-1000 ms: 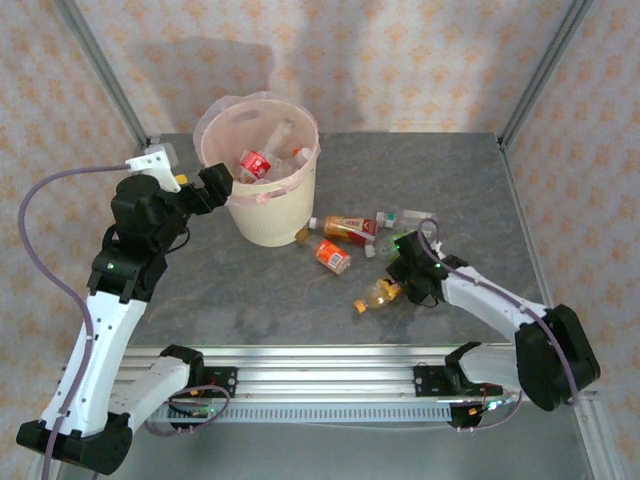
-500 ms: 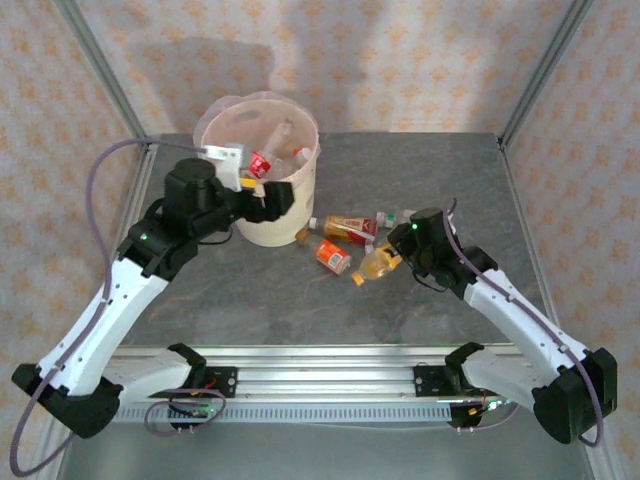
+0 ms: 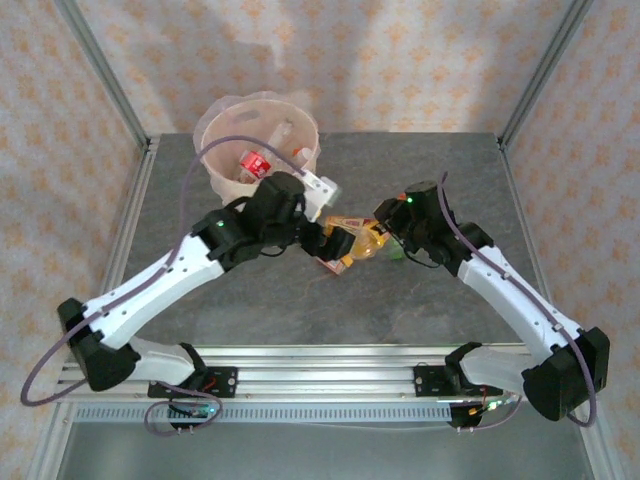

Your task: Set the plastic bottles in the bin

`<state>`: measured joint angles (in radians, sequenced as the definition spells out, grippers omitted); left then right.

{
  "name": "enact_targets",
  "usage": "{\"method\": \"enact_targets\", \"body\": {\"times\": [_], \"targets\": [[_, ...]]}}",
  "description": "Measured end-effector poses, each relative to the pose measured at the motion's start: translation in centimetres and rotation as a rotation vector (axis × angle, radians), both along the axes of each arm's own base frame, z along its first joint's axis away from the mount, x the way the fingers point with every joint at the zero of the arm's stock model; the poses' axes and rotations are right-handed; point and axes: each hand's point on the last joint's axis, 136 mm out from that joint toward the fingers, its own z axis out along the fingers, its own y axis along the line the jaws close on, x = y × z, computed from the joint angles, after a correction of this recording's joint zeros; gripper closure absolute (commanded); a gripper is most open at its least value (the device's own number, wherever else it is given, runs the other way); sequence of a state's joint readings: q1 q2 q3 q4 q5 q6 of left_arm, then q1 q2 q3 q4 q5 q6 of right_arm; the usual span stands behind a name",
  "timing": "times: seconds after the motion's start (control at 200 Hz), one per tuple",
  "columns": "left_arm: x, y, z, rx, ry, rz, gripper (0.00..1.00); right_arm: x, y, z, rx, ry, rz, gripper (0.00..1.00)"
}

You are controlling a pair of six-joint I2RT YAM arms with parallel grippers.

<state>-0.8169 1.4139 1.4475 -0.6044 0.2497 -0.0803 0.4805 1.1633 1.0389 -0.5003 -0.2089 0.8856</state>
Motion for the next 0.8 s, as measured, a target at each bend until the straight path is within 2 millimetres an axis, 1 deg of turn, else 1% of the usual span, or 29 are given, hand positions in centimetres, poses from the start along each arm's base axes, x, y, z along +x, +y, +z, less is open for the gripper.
{"method": "enact_targets", "body": {"times": [0.1,0.265,0.385,0.575,0.651,0.796], "targets": [[0.3,-1.2,-1.5,0.054,0.01,-0.025,0.0,0.2,0.4,0.7,0.018,-0.014,0.011,0.45],[0.6,-2.2,-3.1,0.103,0.026,-0.048,0.0,0.4,0.9,1.9,0.046,-0.037,0.028,0.45],[1.0,-2.7,-3.2,0.111,0.024,-0.054,0.0,0.4,1.2,2.3,0.063,-0.044,0.039,0.45],[1.7,-3.5,-3.1,0.11,0.023,-0.054,0.06,0.3,1.6,2.5,0.082,-0.043,0.049,0.45],[1.9,-3.7,-3.3,0.114,0.025,-0.055,0.07,0.3,1.7,2.6,0.091,-0.045,0.053,0.45],[2.1,-4.0,-3.8,0.122,0.031,-0.058,0.12,0.4,1.9,2.9,0.102,-0.051,0.056,0.45]]}}
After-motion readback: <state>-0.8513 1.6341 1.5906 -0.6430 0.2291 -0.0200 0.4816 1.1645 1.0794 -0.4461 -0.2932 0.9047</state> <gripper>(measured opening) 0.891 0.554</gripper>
